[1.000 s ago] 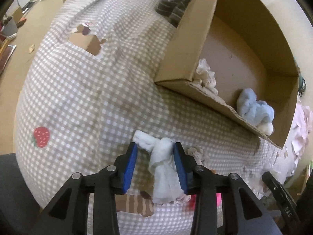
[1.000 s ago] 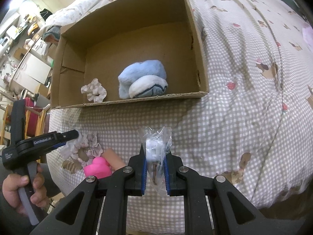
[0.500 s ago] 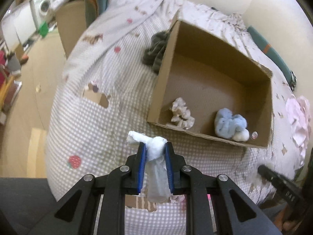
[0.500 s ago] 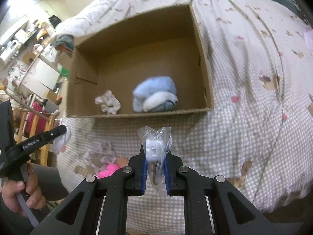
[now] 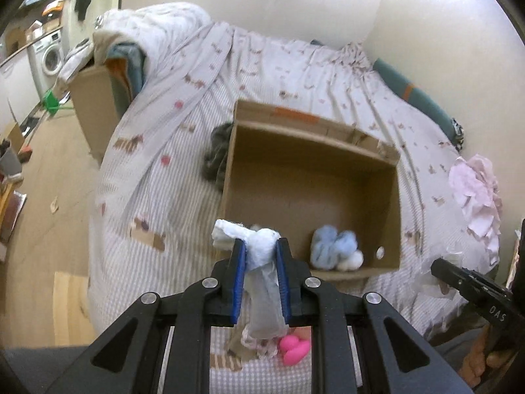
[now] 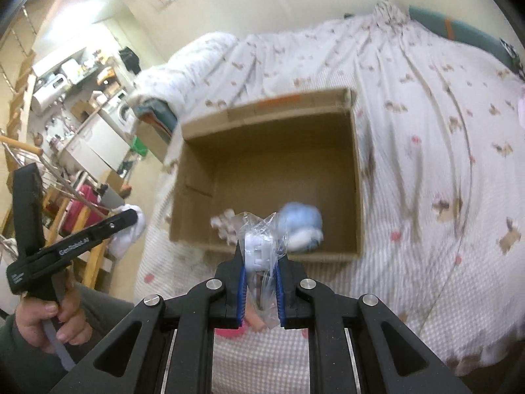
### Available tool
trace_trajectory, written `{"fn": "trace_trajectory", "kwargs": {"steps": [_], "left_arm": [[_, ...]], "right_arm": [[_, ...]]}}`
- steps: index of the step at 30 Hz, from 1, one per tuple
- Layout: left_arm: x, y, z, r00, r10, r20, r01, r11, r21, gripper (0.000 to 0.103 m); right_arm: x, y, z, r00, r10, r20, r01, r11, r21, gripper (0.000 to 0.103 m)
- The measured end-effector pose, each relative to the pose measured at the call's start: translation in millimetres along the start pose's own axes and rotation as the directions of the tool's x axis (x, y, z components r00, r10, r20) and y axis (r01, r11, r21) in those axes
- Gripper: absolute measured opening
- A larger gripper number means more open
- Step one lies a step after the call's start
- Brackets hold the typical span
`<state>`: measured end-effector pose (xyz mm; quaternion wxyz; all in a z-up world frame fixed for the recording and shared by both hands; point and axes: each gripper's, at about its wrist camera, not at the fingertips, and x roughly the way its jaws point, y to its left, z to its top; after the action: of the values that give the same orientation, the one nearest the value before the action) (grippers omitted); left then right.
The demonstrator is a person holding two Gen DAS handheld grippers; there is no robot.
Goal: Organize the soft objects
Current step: 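Carry the white cloth with the left tool while the right tool carries the plastic bag over the box, then open both tools to drop the cloth and bag into the box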
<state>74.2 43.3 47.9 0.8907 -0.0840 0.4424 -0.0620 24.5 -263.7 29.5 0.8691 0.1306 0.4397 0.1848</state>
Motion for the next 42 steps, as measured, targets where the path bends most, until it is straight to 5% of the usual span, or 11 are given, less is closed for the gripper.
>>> {"fn": "trace_trajectory", "kwargs": {"steps": [13, 19, 25, 42], "left_arm": [[22, -33, 41, 0.995, 0.015, 0.098, -0.031, 0.987, 0.156, 0.017], [71, -24, 27, 1.000, -0.005, 0.007, 0.004, 0.993, 0.122, 0.017], [92, -35, 18, 0.999, 0.032, 0.026, -0.037, 0.978, 0.205, 0.017], [107, -32, 14, 1.000, 0.007, -0.011, -0.005, 0.985, 0.173, 0.017]], "right_arm": [[18, 0, 44, 0.993, -0.018, 0.116, 0.023, 0.999, -0.039, 0.016], [66, -25, 26, 0.996, -0.083, 0.019, 0.083, 0.996, 0.025, 0.016], [95, -33, 21, 0.991, -0.118, -0.069, 0.119, 0.993, 0.014, 0.016], [114, -30, 20, 0.985, -0.130, -0.117, 0.132, 0.991, 0.008, 0.016]]}}
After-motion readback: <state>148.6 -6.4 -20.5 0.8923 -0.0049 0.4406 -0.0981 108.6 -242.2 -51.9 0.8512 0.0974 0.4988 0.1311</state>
